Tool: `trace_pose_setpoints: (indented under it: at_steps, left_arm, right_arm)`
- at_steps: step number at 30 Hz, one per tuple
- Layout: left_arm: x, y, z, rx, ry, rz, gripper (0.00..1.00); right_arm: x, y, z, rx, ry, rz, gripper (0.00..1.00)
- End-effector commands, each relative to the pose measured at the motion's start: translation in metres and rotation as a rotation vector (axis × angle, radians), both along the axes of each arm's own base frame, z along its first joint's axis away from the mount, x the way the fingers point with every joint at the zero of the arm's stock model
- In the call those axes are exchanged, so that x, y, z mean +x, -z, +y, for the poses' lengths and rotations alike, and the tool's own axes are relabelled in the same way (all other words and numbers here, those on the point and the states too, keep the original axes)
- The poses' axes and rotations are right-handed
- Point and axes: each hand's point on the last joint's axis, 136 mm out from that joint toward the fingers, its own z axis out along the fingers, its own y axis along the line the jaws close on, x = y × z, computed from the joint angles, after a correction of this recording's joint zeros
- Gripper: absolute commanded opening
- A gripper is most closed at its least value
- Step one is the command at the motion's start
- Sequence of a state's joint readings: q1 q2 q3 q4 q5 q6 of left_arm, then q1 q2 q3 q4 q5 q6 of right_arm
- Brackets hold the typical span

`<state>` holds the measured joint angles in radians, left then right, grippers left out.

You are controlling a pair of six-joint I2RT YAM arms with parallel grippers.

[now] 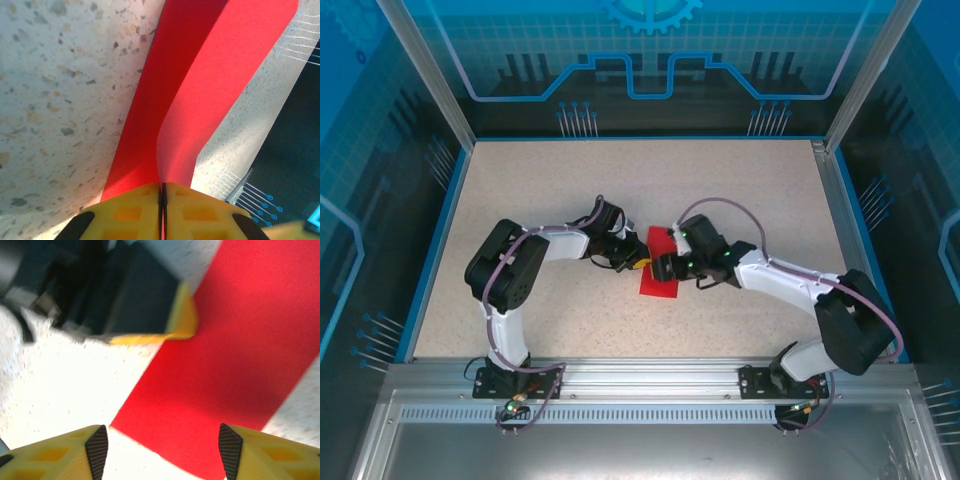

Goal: Fold a paper plane with a square sheet of paper (pick it up from the middle)
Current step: Fold the square sheet of paper in half at the center of the table, then fold the triangle a second time at the center of the table.

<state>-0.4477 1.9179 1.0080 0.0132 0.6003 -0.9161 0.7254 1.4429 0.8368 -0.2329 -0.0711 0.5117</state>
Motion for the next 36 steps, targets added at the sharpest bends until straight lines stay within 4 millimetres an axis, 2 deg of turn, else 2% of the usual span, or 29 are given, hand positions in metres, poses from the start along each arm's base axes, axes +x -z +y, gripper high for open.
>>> trace_pose_setpoints:
  at_steps: [1,3,4,6,11,15,19,23,36]
  left_arm:
    - [0.006,-0.015,-0.005,-0.036,0.016,-0.014,0.12]
    - [0.005,-0.016,-0.005,-0.036,0.016,-0.015,0.12]
    - [0.005,-0.017,-0.005,-0.037,0.017,-0.017,0.12]
    - [0.005,-0.016,-0.005,-0.036,0.017,-0.014,0.12]
    - [0.005,-0.017,-0.006,-0.041,0.020,-0.012,0.12]
    - [0.006,-0.018,-0.006,-0.041,0.019,-0.015,0.12]
    - [0.005,-0.018,-0.006,-0.041,0.021,-0.013,0.12]
    - [0.004,-0.017,-0.006,-0.040,0.024,-0.011,0.12]
    - [0.004,-0.019,-0.005,-0.036,0.023,-0.015,0.12]
  right_arm:
    - [-0.007,-0.002,-0.007,-0.215,-0.049,-0.154,0.67]
    - [-0.014,0.002,-0.005,-0.296,-0.081,-0.198,0.68]
    - [-0.011,-0.008,0.004,-0.306,-0.088,-0.239,0.68]
    - [-0.013,-0.008,0.013,-0.348,-0.113,-0.270,0.68]
    - [-0.011,0.004,0.030,-0.460,-0.151,-0.287,0.64]
    - [-0.009,0.013,0.035,-0.525,-0.150,-0.299,0.61]
    - [-0.008,0.022,0.034,-0.557,-0.136,-0.287,0.56]
    - [-0.008,0.027,0.031,-0.578,-0.127,-0.280,0.45]
    - [-0.010,0.017,0.029,-0.537,-0.108,-0.292,0.19]
